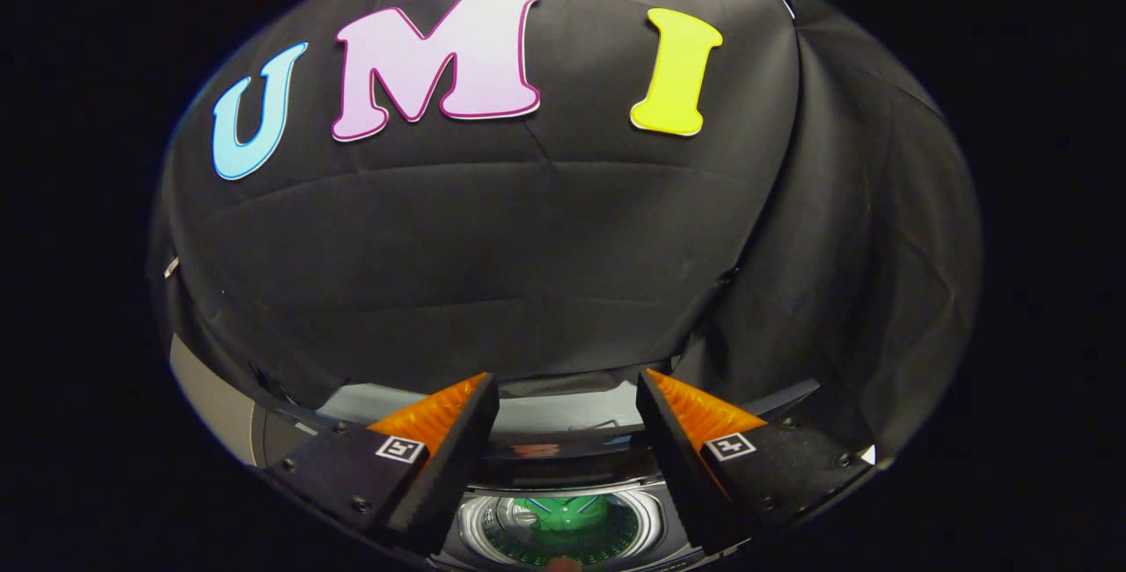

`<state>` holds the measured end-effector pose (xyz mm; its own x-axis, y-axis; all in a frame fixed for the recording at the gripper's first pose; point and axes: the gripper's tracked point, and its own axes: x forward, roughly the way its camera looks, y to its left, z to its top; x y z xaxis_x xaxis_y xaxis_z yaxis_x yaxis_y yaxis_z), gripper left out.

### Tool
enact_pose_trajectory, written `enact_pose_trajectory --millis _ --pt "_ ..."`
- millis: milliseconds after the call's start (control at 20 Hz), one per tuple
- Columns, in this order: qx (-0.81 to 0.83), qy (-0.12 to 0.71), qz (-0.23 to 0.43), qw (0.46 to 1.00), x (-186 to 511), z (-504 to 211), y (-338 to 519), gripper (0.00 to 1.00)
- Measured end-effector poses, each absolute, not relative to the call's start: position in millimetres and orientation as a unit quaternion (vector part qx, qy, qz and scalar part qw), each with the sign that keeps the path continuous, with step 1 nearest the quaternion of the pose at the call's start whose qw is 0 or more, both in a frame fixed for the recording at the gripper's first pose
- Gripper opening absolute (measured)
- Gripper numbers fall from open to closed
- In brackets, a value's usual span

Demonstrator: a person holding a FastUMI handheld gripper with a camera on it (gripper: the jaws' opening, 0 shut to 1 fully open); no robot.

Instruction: Put the clothes into the washing machine and then close the washing machine lid.

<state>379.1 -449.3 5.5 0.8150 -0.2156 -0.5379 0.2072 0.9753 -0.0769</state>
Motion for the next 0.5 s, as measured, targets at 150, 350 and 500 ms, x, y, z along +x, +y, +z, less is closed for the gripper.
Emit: enact_pose_trajectory --millis 150,350,500 --pt "-0.008 0.271 -0.108 0.956 377.1 6.7 -449.5 1.0" --pt "-0.006 0.25 -0.108 0.962 376.9 8.7 -449.2 1.0" --pt "-0.007 0.245 -0.108 0.963 376.2 8.4 -448.4 1.0"
